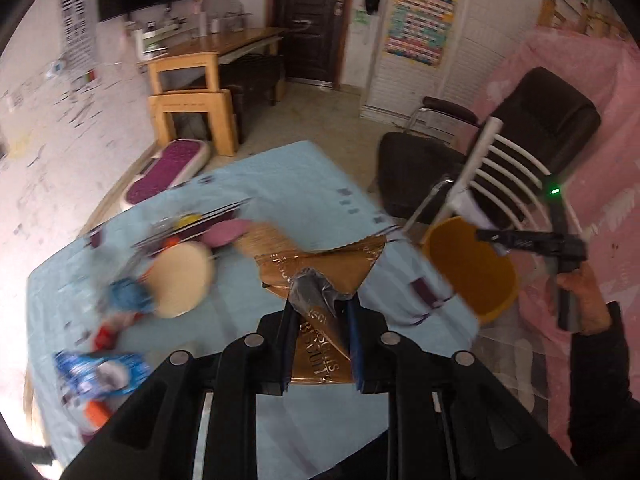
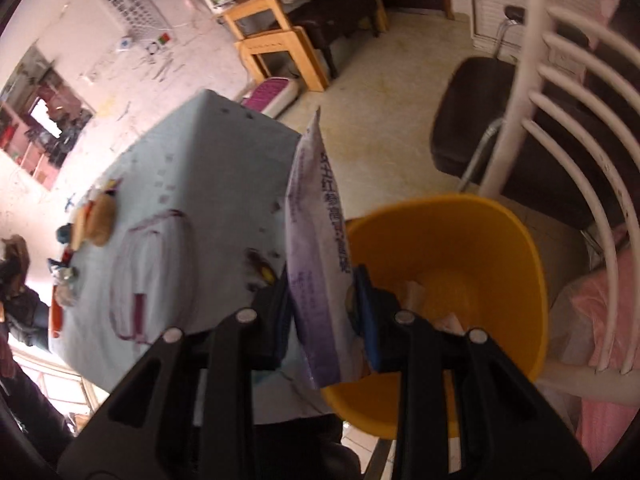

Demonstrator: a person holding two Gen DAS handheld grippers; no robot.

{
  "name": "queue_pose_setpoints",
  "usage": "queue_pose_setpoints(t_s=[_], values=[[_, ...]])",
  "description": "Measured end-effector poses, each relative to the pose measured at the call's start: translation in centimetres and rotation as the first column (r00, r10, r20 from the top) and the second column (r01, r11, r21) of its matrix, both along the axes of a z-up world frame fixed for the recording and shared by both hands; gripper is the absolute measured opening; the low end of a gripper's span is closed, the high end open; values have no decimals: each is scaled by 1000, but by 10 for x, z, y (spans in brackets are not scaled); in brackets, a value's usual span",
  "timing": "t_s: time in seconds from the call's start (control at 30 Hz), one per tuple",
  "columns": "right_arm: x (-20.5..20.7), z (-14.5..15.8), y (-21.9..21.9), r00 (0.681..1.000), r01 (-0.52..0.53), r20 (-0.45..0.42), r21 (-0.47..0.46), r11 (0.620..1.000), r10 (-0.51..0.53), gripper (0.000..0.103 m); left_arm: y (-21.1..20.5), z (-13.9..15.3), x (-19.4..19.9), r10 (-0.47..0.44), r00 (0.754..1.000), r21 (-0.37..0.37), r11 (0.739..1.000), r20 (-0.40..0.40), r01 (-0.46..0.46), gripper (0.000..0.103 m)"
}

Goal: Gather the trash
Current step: 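Carry both packets over the yellow bin and open both grippers, then grasp the orange box with the left gripper while the right grasps the white tissue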

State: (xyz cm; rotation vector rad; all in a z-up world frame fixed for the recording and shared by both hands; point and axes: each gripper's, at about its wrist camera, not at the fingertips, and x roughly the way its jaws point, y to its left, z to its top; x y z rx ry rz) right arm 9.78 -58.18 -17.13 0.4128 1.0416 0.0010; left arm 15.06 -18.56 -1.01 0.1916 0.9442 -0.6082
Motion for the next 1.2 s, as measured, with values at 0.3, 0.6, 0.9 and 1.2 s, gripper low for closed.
queue_pose_setpoints(t_s=[0.3,0.6,0.9,1.2], values=[[-28,-44,-55,995,92,-22,-27,995,-93,74,-159,-34,-10,-174,982,50,983,-70,178,18],[-84,-16,-75,980,188,88,-95,978,-180,80,-255,-93,-12,-231,958,42,969,-172,242,42],[-142,4,-71,974,174,153,-30,984,-168,90,-280,-109,-17,-225,955,19,972,-195,233,70],[-115,37,-11,975,10,222,-11,1000,-8,95,-185,-65,-10,-76,994,9,997,-80,77,70]])
